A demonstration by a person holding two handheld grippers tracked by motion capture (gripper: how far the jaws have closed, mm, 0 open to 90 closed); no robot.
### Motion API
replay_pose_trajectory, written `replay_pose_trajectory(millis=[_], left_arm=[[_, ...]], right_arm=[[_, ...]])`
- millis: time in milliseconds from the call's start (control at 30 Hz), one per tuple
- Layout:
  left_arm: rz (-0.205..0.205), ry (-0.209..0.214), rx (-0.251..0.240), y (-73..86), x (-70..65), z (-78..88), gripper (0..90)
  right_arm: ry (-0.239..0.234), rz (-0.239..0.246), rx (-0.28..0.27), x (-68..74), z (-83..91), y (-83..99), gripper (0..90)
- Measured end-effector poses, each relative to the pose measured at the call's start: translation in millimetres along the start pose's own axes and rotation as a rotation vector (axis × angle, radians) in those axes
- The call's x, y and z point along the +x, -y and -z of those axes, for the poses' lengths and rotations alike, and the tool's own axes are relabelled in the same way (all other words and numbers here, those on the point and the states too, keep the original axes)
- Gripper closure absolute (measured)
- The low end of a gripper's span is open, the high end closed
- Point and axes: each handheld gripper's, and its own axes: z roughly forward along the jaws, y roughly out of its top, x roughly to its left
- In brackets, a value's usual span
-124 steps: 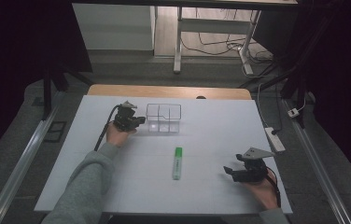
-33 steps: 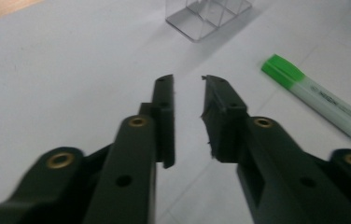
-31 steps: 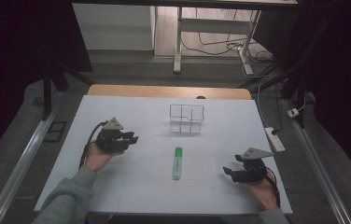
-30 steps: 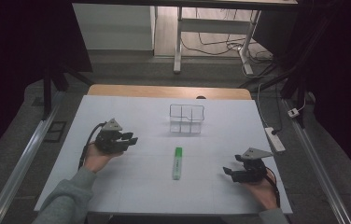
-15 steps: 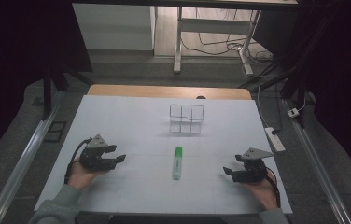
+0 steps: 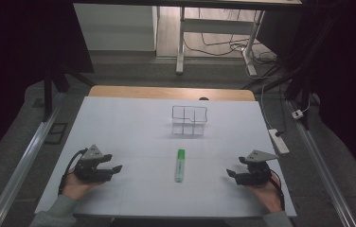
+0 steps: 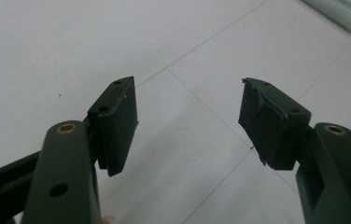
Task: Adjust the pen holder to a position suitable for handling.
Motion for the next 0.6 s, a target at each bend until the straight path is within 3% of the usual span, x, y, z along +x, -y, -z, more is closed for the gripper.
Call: replay_pose_trajectory(millis=[600], left_arm=[[0.005,-0.008,-0.008,0.4,3.8,1.8,35.0]], right_arm=[[0.009,0.012,-0.019,3.5,5.1,-4.1,24.7]])
